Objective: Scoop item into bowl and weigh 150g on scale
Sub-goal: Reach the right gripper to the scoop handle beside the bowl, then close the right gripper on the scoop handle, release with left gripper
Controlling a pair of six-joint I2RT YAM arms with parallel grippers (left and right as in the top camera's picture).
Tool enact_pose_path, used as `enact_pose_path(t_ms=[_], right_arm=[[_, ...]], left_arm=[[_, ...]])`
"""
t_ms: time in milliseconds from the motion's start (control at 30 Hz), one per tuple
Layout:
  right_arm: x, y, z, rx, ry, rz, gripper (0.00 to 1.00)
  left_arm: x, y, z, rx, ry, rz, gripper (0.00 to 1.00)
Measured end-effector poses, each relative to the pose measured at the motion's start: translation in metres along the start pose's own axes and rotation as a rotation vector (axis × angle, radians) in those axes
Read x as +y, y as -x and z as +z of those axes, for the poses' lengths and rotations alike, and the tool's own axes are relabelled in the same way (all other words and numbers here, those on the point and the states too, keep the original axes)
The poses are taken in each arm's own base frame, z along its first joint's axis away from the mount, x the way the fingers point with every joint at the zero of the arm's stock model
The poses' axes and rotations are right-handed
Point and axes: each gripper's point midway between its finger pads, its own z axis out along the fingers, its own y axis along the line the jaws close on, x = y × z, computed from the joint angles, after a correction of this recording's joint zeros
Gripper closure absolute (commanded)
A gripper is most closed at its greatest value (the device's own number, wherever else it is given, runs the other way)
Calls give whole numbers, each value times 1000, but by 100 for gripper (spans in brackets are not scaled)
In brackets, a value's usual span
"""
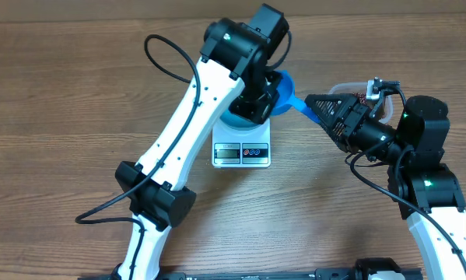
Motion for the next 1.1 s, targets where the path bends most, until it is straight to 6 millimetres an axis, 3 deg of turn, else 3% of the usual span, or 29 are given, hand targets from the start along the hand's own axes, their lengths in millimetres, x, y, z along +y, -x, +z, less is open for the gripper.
enact_pose_path(t_ms=[267,600,1100], right_arm=[[0,0,0,1,0,0,25],[0,0,0,1,0,0,48],[0,0,0,0,0,1,49]], left_arm=[[-2,-11,3,7,-11,29,96],[-2,-12,3,4,-12,30,96],[-2,-12,3,4,-11,14,96]])
